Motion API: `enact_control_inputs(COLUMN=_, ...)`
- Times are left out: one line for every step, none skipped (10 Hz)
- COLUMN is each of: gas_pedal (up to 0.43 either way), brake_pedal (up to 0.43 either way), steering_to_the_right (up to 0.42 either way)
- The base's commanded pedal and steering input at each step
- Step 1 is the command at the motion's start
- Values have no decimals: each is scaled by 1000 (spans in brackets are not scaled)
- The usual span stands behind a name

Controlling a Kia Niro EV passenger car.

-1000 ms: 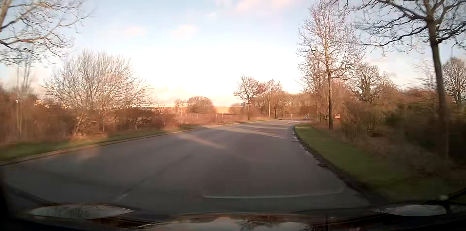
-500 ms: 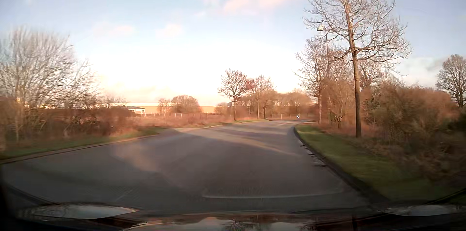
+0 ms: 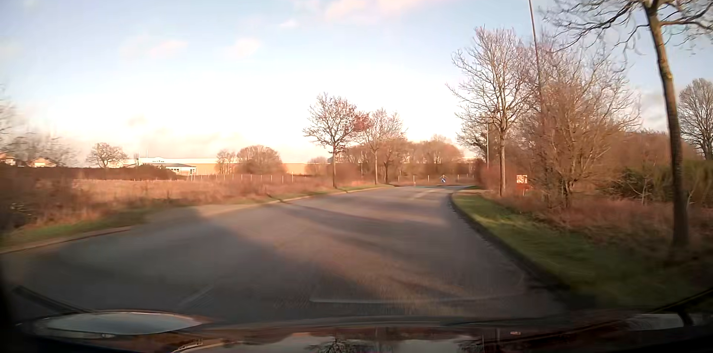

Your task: Follow the waypoints while adhering to traffic rules and regulations

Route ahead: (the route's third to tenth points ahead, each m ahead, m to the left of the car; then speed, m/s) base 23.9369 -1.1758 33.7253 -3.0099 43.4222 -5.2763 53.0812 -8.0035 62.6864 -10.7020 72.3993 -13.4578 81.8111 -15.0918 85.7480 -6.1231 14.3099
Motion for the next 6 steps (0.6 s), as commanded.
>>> enact_control_inputs(gas_pedal=157, brake_pedal=0, steering_to_the_right=30)
enact_control_inputs(gas_pedal=138, brake_pedal=0, steering_to_the_right=30)
enact_control_inputs(gas_pedal=130, brake_pedal=0, steering_to_the_right=30)
enact_control_inputs(gas_pedal=118, brake_pedal=0, steering_to_the_right=29)
enact_control_inputs(gas_pedal=110, brake_pedal=0, steering_to_the_right=29)
enact_control_inputs(gas_pedal=98, brake_pedal=0, steering_to_the_right=29)
